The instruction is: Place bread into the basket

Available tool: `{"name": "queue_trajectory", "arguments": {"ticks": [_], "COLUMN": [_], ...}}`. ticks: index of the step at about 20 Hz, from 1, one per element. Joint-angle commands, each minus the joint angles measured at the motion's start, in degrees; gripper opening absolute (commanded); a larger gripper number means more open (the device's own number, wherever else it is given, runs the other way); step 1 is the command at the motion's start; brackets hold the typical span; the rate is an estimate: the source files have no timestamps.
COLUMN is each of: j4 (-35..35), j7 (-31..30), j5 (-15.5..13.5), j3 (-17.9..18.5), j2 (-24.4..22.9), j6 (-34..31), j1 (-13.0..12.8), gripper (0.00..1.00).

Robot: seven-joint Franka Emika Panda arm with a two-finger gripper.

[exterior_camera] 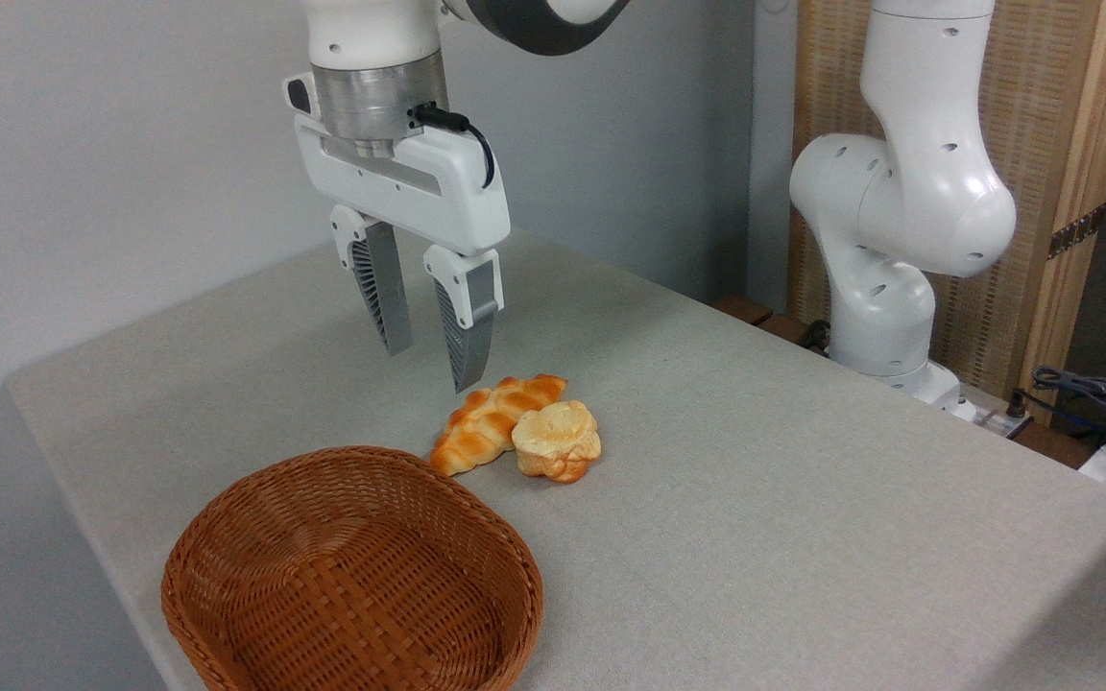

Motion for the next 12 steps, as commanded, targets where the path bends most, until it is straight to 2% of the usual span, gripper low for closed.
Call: {"name": "queue_trajectory", "arguments": {"ticks": [1,12], "j4": [0.32,0.5], "j7": [-0.95,-1.05], "j5": [-0.09,-0.53], "j3": [-1.29,-2.53], "j2": [-0.79,-0.79], "j6": [-2.2,-2.21], "j1": [0.28,0.2], "gripper": [1.0,1.0]}}
